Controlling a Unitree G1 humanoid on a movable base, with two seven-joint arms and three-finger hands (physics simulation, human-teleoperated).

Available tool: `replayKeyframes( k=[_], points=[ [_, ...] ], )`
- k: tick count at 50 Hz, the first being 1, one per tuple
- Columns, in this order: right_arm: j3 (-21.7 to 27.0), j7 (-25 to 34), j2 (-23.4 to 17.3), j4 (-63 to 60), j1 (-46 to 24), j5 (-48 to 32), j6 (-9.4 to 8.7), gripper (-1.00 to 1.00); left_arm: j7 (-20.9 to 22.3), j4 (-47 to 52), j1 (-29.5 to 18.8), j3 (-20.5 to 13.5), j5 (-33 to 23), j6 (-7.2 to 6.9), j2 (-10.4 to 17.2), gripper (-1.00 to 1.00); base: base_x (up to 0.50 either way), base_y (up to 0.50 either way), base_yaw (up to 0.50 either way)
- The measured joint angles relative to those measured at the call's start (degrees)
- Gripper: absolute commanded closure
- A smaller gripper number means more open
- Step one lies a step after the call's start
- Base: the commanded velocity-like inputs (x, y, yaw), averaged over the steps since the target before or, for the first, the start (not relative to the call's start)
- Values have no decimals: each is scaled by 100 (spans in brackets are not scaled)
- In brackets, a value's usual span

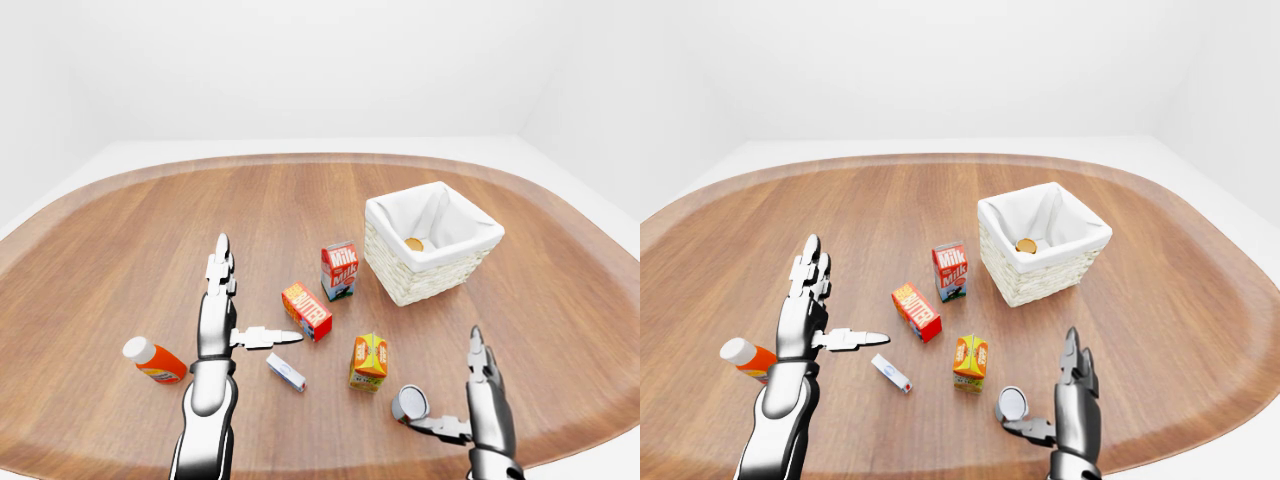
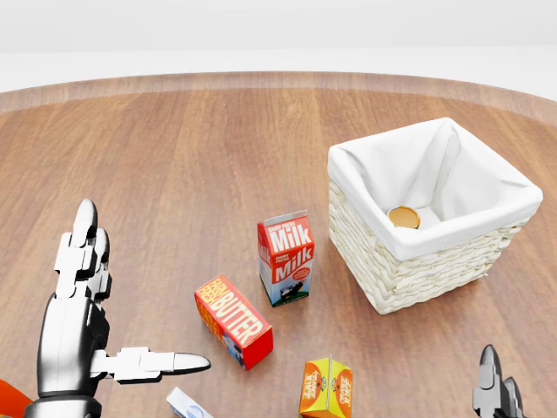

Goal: Pick up the alphabet soup and the tomato sauce, and put them in the basket.

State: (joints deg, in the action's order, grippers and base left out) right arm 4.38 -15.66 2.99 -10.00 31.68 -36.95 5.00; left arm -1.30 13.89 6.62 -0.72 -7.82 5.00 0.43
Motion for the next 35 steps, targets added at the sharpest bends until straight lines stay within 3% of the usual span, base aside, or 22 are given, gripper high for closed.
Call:
replayKeyframes(
  k=[35],
  points=[
    [-853, -1434, -521, 872, -100, -1158, 0, -100, 1, 0, 0, 0, 1, 0, 0, -100, 0, 0, 0]
  ],
)
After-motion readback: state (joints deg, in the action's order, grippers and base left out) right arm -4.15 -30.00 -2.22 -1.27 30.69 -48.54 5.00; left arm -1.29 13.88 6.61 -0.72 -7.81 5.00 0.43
